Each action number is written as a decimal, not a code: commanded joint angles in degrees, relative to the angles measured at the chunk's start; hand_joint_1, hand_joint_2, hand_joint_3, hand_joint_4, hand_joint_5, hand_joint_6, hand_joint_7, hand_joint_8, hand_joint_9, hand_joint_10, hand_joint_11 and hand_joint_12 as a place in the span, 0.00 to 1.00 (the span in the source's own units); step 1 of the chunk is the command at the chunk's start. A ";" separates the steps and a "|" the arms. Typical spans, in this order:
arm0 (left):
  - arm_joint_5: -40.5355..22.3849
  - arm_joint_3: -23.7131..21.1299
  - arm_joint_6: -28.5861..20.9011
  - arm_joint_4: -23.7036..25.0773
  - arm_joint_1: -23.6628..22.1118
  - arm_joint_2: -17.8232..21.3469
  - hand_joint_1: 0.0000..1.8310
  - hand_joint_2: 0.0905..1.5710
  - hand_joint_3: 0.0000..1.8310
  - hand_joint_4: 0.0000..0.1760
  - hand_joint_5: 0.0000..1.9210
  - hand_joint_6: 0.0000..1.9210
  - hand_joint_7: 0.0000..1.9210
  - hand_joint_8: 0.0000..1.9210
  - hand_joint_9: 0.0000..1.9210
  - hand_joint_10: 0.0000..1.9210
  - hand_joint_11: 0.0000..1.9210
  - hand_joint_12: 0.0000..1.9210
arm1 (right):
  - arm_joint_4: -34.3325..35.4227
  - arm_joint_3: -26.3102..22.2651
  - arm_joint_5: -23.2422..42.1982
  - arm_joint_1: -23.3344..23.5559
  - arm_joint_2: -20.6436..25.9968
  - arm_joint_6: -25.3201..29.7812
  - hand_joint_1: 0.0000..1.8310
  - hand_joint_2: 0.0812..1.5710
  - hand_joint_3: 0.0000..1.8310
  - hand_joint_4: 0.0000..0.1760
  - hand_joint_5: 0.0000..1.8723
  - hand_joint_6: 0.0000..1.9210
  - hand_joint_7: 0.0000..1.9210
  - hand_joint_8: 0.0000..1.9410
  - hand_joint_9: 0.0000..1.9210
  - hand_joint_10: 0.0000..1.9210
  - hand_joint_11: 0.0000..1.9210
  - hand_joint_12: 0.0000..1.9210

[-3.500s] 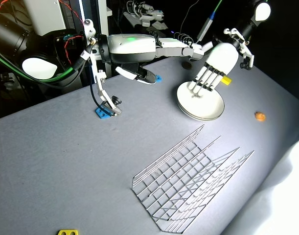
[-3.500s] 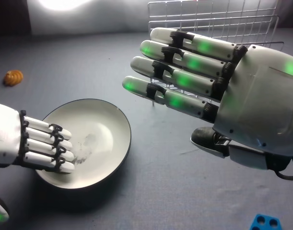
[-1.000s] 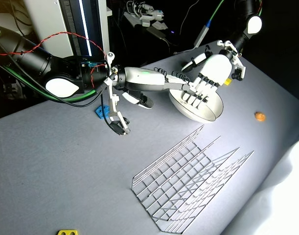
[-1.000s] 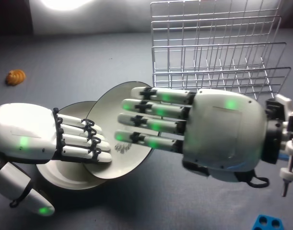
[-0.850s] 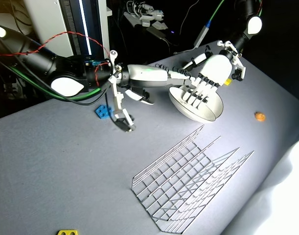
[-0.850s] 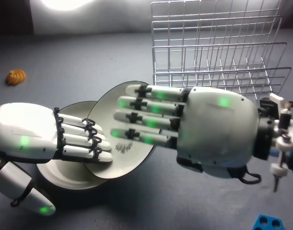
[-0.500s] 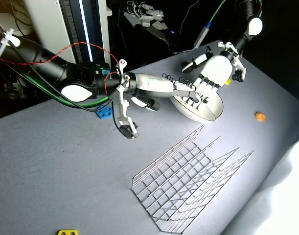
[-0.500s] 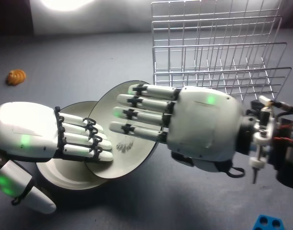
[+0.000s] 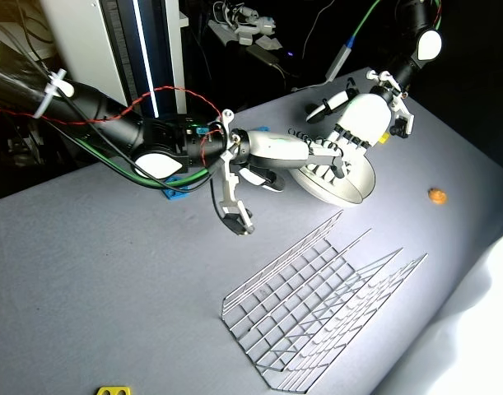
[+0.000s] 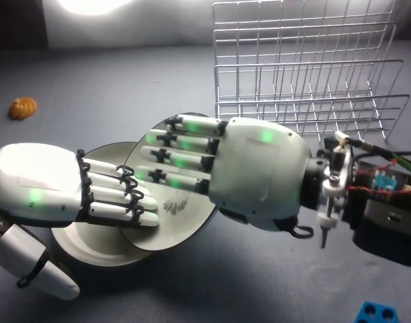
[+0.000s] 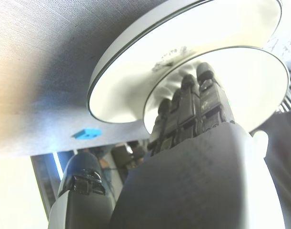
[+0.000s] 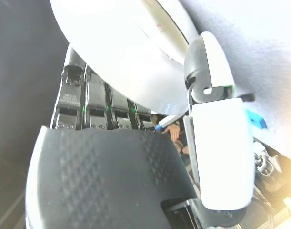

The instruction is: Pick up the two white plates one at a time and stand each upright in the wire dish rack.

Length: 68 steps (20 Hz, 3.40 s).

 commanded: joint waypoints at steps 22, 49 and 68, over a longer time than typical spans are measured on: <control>-2.24 -0.80 -2.45 -1.76 -5.81 1.75 0.00 0.71 0.00 0.00 0.04 0.00 0.05 0.00 0.04 0.00 0.00 0.10 | 1.18 2.47 10.90 0.60 -1.30 0.39 0.75 0.69 0.00 0.00 0.49 0.55 0.52 0.47 0.51 0.58 0.45 0.65; -2.56 -5.76 -13.05 3.60 -14.69 20.94 0.00 0.70 0.00 0.00 0.03 0.00 0.05 0.00 0.04 0.00 0.00 0.10 | 19.49 -13.11 4.55 14.08 5.60 1.75 0.67 0.69 0.00 0.09 0.51 0.55 0.54 0.46 0.57 0.29 0.45 0.62; -2.43 -2.87 -15.22 6.01 -16.54 19.94 0.00 0.70 0.00 0.00 0.04 0.00 0.06 0.00 0.06 0.00 0.00 0.13 | 60.48 -16.60 -20.26 32.72 15.98 0.80 0.75 0.69 0.00 0.00 0.49 0.57 0.51 0.46 0.49 0.59 0.42 0.64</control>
